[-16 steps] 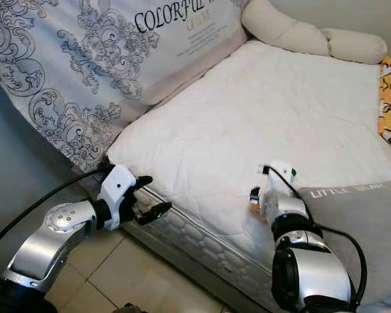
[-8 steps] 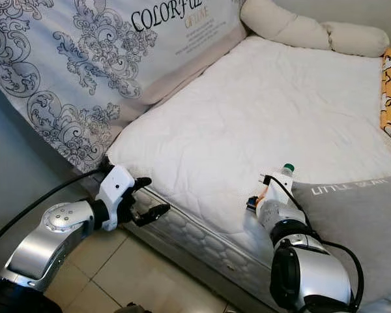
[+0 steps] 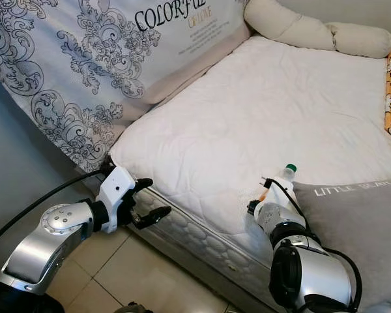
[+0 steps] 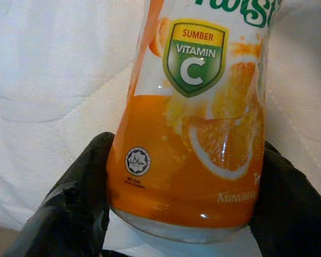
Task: Clean up the room
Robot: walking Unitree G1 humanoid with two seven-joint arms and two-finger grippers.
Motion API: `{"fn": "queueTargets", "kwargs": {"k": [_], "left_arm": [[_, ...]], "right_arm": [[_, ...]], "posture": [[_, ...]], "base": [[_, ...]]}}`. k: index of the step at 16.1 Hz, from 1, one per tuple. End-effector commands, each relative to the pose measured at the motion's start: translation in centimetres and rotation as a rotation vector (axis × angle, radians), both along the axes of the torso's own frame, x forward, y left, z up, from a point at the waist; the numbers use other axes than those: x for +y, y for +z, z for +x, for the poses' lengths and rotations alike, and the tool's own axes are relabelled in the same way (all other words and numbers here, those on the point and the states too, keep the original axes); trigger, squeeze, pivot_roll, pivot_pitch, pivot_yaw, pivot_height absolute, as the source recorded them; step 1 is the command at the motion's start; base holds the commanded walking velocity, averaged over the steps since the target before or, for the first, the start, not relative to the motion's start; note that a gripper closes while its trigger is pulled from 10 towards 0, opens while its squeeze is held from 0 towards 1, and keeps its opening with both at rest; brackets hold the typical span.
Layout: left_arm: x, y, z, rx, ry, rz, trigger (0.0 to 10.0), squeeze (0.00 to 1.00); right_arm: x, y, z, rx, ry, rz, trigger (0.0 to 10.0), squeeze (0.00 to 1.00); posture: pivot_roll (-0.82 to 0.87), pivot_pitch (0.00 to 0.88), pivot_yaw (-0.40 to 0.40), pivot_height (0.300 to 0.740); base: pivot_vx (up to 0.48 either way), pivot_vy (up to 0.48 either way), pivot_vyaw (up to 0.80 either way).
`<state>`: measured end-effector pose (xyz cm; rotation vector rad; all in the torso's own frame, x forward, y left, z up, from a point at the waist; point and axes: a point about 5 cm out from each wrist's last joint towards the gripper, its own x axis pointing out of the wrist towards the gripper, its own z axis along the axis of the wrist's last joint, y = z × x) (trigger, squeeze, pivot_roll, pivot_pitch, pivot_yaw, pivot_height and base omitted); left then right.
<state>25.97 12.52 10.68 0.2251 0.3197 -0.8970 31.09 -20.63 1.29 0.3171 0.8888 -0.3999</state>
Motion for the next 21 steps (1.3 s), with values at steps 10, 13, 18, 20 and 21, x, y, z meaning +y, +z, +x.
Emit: {"fn": "queueTargets", "kwargs": {"k": [10,13,18,20,21], "left_arm": [[3.1,0.1,1.6,-0.222,0.464,0.042,10.0,0.0],[4.1,0.1,1.5,-0.263,0.676,-0.071,10.0,0.0],[5.1,0.5,1.2,-0.263,0.887,-0.355,10.0,0.0],[5.3,0.1,1.0,-0.234,0.908,-0.362,10.0,0.0],[4.9,-0.1,1.1,-0.231,0.879,-0.34,10.0,0.0]], "right_arm": [[2.3,4.4,3.4,-0.441,0.23,-0.051,0.0,0.0],[4.9,6.7,2.3,-0.688,0.429,-0.04,3.4,0.0],[7.6,6.2,-1.6,-0.734,0.633,0.016,10.0,0.0],[8.0,6.3,-2.5,-0.728,0.664,0.007,10.0,0.0],[8.1,6.2,-2.8,-0.725,0.687,-0.011,10.0,0.0]], "posture": [[0.07,0.0,0.055,0.74],[0.07,0.0,0.045,0.74],[0.08,0.0,0.016,0.74],[0.08,0.0,0.015,0.74],[0.08,0.0,0.015,0.74]], "base": [[0.0,0.0,0.0],[0.0,0.0,0.0],[0.0,0.0,0.0],[0.0,0.0,0.8],[0.0,0.0,0.8]]}}
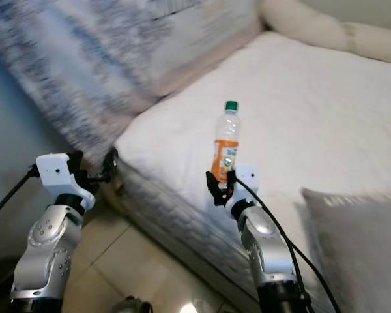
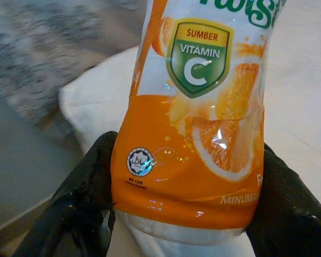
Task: Clean up the room
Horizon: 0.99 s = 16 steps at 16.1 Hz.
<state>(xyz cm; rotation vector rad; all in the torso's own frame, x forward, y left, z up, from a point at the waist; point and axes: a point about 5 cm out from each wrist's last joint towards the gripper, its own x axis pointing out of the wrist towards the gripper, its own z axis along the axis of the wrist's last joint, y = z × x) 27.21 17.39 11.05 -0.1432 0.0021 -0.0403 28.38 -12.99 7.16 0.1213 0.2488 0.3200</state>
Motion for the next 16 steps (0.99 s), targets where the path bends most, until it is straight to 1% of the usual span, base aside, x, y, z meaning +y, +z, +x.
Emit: {"fn": "queueTargets", "kwargs": {"k": [1,2,3,4,5,6,8,9,11,12,14,16], "left_arm": [[-0.2,-0.5,-0.1,0.026,-0.014,0.021,10.0,0.0],[-0.3,-0.6,0.0,0.028,-0.03,0.045,10.0,0.0],[-0.1,-0.6,0.2,0.024,-0.009,0.082,10.0,0.0],[0.4,-0.9,0.3,0.059,0.004,0.157,10.0,0.0],[0.4,-1.0,0.2,0.089,-0.069,0.138,10.0,0.0],[0.2,-0.9,-0.1,0.094,-0.145,0.146,10.0,0.0],[0.2,-0.8,-0.3,0.108,-0.171,0.193,10.0,0.0],[0.2,-0.9,-0.4,0.122,-0.178,0.184,10.0,0.0],[0.0,-1.5,-1.0,0.178,-0.179,0.104,10.0,0.0],[0.0,-1.6,-1.2,0.198,-0.17,0.083,10.0,0.0],[0.0,-1.7,-1.3,0.211,-0.159,0.065,10.0,0.0],[-0.1,-1.7,-1.5,0.217,-0.168,0.05,10.0,0.0]], "right_arm": [[0.4,0.3,-0.2,-0.011,0.025,-0.012,10.0,0.0],[0.5,0.5,-0.4,-0.018,0.029,-0.018,10.0,0.0],[0.4,0.8,-0.4,-0.029,0.027,-0.025,10.0,0.0],[0.3,1.0,-0.4,-0.03,0.023,-0.028,10.0,0.0],[0.2,1.1,-0.5,-0.028,0.022,-0.031,10.0,0.0],[0.1,1.0,-0.6,-0.025,0.024,-0.039,10.0,0.0],[0.1,1.0,-0.7,-0.018,0.03,-0.044,10.0,0.0],[0.1,1.0,-0.7,-0.017,0.031,-0.046,10.0,0.0],[0.3,0.9,-0.9,-0.006,0.046,-0.053,10.0,0.0],[0.4,0.9,-0.9,-0.001,0.053,-0.056,10.0,0.0],[0.6,0.9,-1.1,0.01,0.071,-0.051,10.0,0.0],[0.3,0.8,-1.1,0.018,0.07,-0.061,10.0,0.0]], "posture": [[0.08,0.0,0.017,0.74],[0.08,0.0,0.019,0.74],[0.07,0.0,0.022,0.74],[0.07,0.0,0.028,0.74],[0.07,0.0,0.028,0.74],[0.07,0.0,0.033,0.74],[0.07,0.0,0.035,0.74],[0.07,0.0,0.035,0.74],[0.07,0.0,0.036,0.74],[0.07,0.0,0.036,0.74],[0.07,0.0,0.035,0.74],[0.08,0.0,0.034,0.74]], "base": [[0.0,0.0,0.8],[0.0,0.0,0.8],[0.0,0.0,0.8],[0.0,0.0,0.8],[0.0,0.0,0.8],[0.0,0.0,0.8],[0.0,0.0,0.8],[0.0,0.0,0.8],[0.0,0.0,0.8],[0.0,0.0,0.8],[0.0,0.0,0.8],[0.0,0.0,0.8]]}}
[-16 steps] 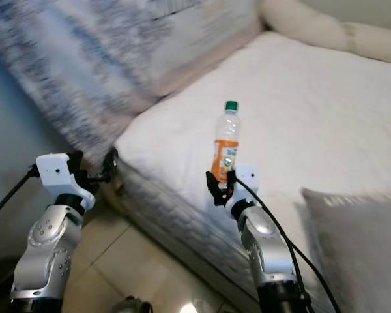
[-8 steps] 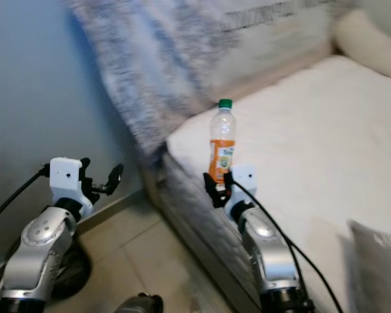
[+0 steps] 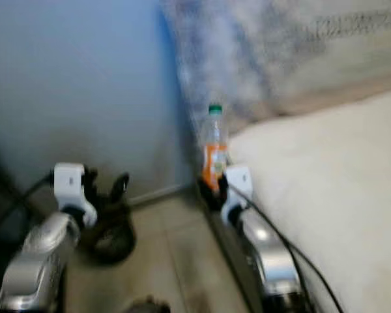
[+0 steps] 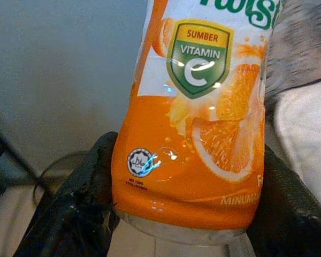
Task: Clean up the room
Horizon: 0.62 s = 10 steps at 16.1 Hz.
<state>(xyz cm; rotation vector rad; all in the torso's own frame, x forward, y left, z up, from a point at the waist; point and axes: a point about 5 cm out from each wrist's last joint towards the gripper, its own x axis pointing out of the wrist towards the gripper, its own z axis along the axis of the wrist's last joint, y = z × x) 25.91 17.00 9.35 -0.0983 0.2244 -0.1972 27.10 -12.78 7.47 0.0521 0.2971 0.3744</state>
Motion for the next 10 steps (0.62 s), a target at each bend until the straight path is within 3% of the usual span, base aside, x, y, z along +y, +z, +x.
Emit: {"fn": "queueTargets", "kwargs": {"k": [1,5,7,10], "left_arm": [[0.3,0.0,-0.2,0.01,0.004,0.003,10.0,0.0],[0.2,0.1,-0.2,0.018,-0.006,0.045,10.0,0.0],[0.3,0.8,0.1,-0.043,0.027,0.092,10.0,0.0],[0.4,1.0,0.3,-0.055,0.031,0.08,10.0,0.0]], "right_arm": [[0.0,0.5,0.1,-0.017,0.001,-0.001,10.0,0.0],[-0.3,0.3,0.3,-0.007,-0.021,-0.024,10.0,0.0],[-0.2,0.2,-0.1,0.009,0.001,-0.019,10.0,0.0],[-0.3,0.0,-0.3,0.011,-0.013,-0.028,10.0,0.0]], "posture": [[0.08,0.0,0.035,0.74],[0.07,0.0,0.035,0.74],[0.07,0.0,0.034,0.74],[0.07,0.0,0.038,0.74]], "base": [[0.0,0.0,0.8],[0.0,0.0,0.8],[0.0,0.0,0.8],[0.0,0.0,0.72]]}}
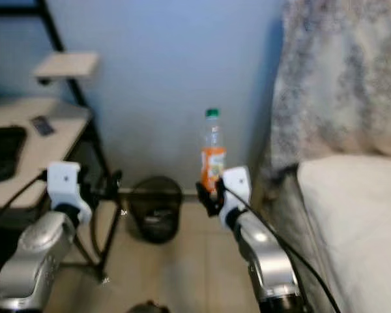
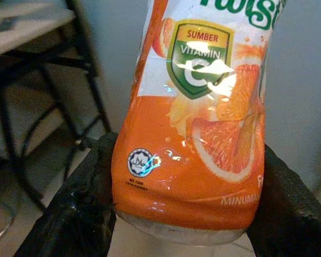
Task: Clean up the room
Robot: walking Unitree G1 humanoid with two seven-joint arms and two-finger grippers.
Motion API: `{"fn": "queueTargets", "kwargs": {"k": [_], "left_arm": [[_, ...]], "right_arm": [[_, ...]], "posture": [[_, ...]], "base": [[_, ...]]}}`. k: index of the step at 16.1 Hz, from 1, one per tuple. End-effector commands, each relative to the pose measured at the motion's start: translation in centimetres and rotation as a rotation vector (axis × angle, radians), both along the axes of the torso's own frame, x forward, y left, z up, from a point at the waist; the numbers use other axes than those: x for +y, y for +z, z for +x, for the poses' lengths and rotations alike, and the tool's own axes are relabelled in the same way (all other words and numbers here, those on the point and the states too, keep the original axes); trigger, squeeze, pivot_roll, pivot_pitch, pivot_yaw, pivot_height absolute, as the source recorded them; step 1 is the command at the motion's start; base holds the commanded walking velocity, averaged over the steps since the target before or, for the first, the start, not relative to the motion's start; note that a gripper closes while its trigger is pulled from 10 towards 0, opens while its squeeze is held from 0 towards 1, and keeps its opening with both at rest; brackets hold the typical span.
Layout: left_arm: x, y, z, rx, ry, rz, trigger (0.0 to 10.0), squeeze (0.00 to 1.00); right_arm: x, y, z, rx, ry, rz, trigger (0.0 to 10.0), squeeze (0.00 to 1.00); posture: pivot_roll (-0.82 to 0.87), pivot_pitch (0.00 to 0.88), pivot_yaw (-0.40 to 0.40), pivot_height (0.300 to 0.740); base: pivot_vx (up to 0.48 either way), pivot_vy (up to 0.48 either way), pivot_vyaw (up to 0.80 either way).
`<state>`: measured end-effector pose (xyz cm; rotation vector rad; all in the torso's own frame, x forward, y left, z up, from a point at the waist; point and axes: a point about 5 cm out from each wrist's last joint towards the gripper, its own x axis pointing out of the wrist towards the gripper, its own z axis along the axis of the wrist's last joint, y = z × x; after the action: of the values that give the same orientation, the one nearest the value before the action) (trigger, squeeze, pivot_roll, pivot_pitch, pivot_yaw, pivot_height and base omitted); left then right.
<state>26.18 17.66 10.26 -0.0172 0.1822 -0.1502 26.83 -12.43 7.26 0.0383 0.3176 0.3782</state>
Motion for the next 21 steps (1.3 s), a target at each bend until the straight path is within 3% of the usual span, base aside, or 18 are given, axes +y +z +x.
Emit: {"fn": "queueTargets", "kwargs": {"k": [1,21], "left_arm": [[-0.33,0.14,-0.01,-0.007,-0.023,0.001,10.0,0.0],[-0.11,0.02,-0.13,0.001,-0.049,-0.007,10.0,0.0]], "right_arm": [[-0.65,0.08,0.0,0.002,-0.035,-0.01,10.0,0.0],[0.14,-0.58,0.71,-0.001,-0.012,-0.098,10.0,0.0]], "posture": [[0.07,0.0,0.038,0.74],[0.08,0.0,0.034,0.74]], "base": [[0.0,0.0,0.0],[0.347,0.0,0.0]]}}
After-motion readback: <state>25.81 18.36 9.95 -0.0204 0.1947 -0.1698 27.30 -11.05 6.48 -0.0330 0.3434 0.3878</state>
